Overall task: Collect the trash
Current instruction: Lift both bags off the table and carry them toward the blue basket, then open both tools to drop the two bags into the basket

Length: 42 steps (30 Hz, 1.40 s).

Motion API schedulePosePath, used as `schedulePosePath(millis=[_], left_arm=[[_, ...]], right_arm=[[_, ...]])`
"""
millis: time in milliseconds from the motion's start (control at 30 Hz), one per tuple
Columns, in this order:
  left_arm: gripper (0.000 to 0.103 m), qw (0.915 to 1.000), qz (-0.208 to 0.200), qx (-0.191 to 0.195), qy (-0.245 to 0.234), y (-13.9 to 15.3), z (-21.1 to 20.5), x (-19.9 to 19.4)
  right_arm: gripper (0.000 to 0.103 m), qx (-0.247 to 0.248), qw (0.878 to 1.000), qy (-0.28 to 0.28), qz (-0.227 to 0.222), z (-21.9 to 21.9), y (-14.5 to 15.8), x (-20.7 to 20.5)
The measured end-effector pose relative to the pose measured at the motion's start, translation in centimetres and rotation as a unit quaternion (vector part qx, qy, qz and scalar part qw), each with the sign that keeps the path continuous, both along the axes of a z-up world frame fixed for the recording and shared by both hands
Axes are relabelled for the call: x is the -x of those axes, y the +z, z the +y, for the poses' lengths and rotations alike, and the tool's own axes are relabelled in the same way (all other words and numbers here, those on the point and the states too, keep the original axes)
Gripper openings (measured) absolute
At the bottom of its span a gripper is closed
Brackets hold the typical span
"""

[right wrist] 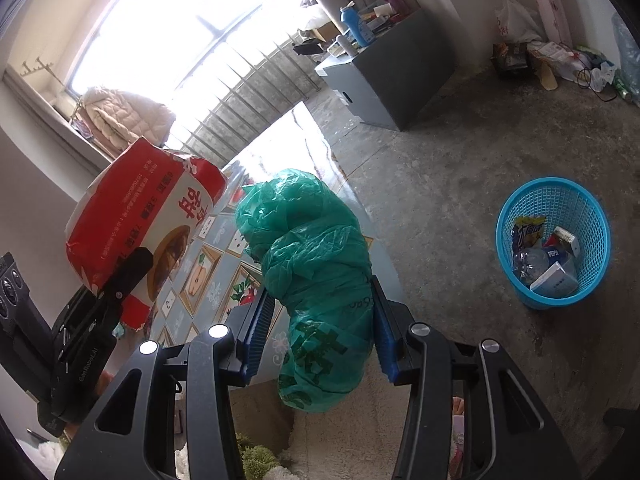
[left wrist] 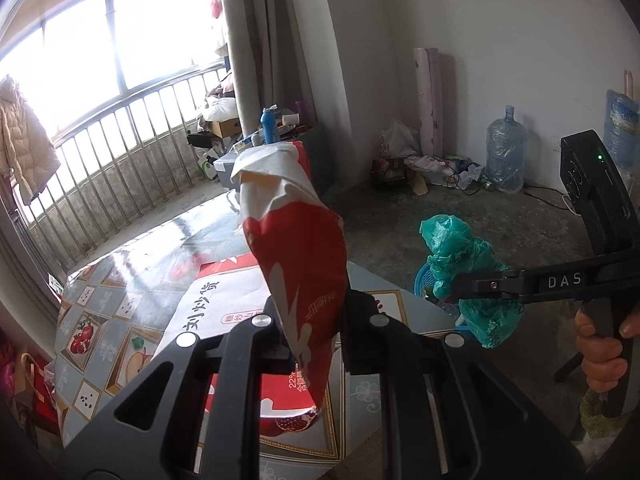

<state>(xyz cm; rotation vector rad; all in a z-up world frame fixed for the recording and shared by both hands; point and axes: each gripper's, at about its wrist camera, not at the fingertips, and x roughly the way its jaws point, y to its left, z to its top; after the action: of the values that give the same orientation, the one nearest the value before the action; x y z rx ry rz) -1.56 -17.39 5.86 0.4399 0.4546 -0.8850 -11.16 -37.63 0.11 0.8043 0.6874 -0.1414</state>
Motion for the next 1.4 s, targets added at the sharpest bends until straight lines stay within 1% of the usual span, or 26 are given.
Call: schedulePosePath(millis=[467,767,900,1033,1133,1233,1400], left_arm=[[0.014,0.9968,0.003,-0.016,-0.078,-0.6,-7.7,1.4],[0.014,0.9930,0.020,-0.033,-0.111,-1.8,-11.0,1.5],[0.014,0.9908,0.036,-0.040,-0.124,-2.4,-12.9,1.3],[0.014,0.9873,0.068,-0.040,-0.138,-2.8,-15.5,0.7],[0.014,0.9818,0.110,-0.042,-0.149,-3.5,-17.8,0.1],[0.014,0.9723,0.157,-0.049,-0.166,-4.9,-20.6,-0.6],[0.014,0.9512,0.233,-0.081,-0.185,-8.6,-26.0,-1.5]], right_arm=[[0.045,-0.039,0.997,-0.073,0.005,-5.6,-2.7,3.6],[0.045,-0.059,0.993,-0.101,0.015,-8.1,-4.7,4.8],[0.045,-0.065,0.989,-0.129,0.023,-9.7,-5.7,6.2],[0.045,-0.072,0.980,-0.180,0.036,-12.3,-7.1,8.9],[0.045,-0.088,0.971,-0.218,0.053,-14.2,-9.0,10.8],[0.045,-0.105,0.961,-0.245,0.072,-15.6,-11.0,11.9],[0.045,-0.132,0.949,-0.269,0.100,-17.5,-14.0,11.9]])
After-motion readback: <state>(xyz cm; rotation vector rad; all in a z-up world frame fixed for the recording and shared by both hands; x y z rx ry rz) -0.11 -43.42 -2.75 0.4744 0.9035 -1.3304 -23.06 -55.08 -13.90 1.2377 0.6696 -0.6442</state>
